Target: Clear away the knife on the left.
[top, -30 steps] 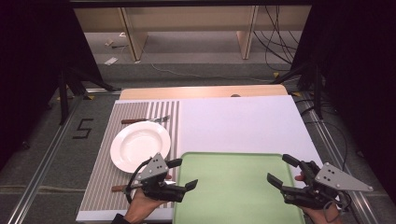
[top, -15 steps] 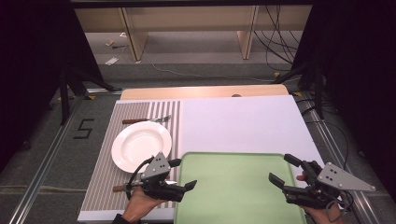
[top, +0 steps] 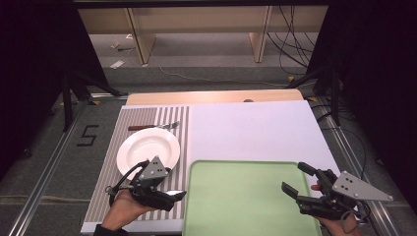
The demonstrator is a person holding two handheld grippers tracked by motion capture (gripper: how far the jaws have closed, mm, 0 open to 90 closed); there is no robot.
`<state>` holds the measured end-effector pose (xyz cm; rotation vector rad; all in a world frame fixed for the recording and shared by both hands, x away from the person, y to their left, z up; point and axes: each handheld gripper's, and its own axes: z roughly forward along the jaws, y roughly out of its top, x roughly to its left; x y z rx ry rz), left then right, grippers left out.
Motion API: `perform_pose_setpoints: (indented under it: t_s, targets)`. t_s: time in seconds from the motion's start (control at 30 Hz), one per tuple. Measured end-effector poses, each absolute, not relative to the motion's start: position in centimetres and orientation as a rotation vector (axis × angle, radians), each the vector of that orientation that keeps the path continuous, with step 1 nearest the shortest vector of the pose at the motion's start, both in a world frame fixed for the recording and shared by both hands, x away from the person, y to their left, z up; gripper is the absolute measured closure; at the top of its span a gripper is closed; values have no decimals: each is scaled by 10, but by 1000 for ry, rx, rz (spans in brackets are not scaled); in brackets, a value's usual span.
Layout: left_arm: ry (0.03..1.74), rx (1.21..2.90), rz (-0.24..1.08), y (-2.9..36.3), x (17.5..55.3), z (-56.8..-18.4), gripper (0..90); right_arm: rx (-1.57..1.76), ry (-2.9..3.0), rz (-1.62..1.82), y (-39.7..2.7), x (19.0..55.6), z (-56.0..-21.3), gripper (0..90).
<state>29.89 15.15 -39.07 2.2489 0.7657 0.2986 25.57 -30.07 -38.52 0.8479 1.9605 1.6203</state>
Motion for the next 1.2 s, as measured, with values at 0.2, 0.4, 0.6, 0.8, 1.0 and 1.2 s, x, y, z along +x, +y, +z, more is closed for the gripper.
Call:
perform_pose_setpoints:
  t_s: [0.2, 0.4, 0.6, 0.8, 1.0, 1.2]
  targets:
    - [838, 2355, 264, 163, 304, -398, 152, 849, 1960, 1618, -301, 256, -385, 205]
    - [867, 2462, 238, 170, 306, -401, 154, 848, 1959, 1616, -301, 255, -385, 204]
    - [944, 2516, 212, 184, 311, -409, 162, 845, 1956, 1617, -300, 255, -385, 204]
    - [950, 2561, 194, 189, 311, -414, 195, 845, 1958, 1617, -300, 255, -385, 204]
    - [971, 2611, 170, 195, 315, -423, 222, 843, 1957, 1617, -300, 255, -385, 204]
    - [1000, 2625, 148, 204, 318, -433, 274, 842, 1958, 1617, -300, 255, -385, 204]
